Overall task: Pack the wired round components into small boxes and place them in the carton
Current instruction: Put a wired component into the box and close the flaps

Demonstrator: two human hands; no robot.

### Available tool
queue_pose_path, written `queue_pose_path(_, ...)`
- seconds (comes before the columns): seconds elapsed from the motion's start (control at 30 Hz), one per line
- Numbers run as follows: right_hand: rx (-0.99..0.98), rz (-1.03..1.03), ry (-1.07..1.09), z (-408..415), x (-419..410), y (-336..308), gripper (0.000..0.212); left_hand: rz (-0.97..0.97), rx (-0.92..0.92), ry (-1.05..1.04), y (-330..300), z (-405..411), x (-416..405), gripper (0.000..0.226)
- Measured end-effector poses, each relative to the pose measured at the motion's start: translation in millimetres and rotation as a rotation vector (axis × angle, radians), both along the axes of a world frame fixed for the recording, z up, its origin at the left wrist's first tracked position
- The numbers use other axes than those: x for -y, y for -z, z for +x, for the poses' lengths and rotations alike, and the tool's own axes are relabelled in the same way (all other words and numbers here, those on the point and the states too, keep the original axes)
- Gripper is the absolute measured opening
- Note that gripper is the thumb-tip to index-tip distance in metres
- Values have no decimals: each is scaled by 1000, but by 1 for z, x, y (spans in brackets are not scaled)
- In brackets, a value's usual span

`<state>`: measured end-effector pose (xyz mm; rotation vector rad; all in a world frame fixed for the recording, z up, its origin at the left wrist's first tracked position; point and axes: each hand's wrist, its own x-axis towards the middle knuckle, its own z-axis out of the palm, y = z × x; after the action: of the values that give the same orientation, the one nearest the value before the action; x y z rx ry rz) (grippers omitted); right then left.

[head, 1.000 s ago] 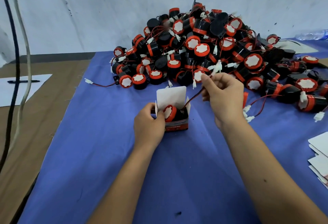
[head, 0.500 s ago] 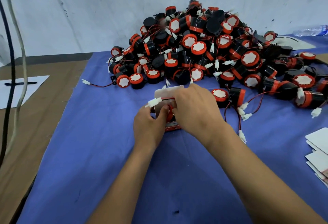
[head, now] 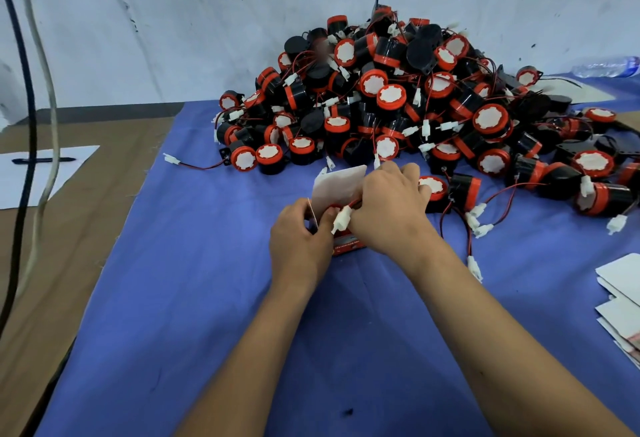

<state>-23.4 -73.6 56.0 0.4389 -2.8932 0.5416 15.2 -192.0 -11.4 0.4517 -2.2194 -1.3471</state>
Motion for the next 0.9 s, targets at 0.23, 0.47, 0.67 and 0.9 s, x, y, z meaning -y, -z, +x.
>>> queue_pose_path(0.23,-94,197,-6,-1,12,1,42,38,-10,-21,2,1,1,30)
queue_pose_path(0.47,200,94,-17,-10,13,7,22,98,-4,-13,2,0,3,32)
queue_pose_path(0.67,-180,129,37,3,6,18,18,65,40,85,-3,4,3,15)
queue_pose_path(0.9,-8,-37,-56,-1,5,17,12,83,44,134,-7,7,-1,9)
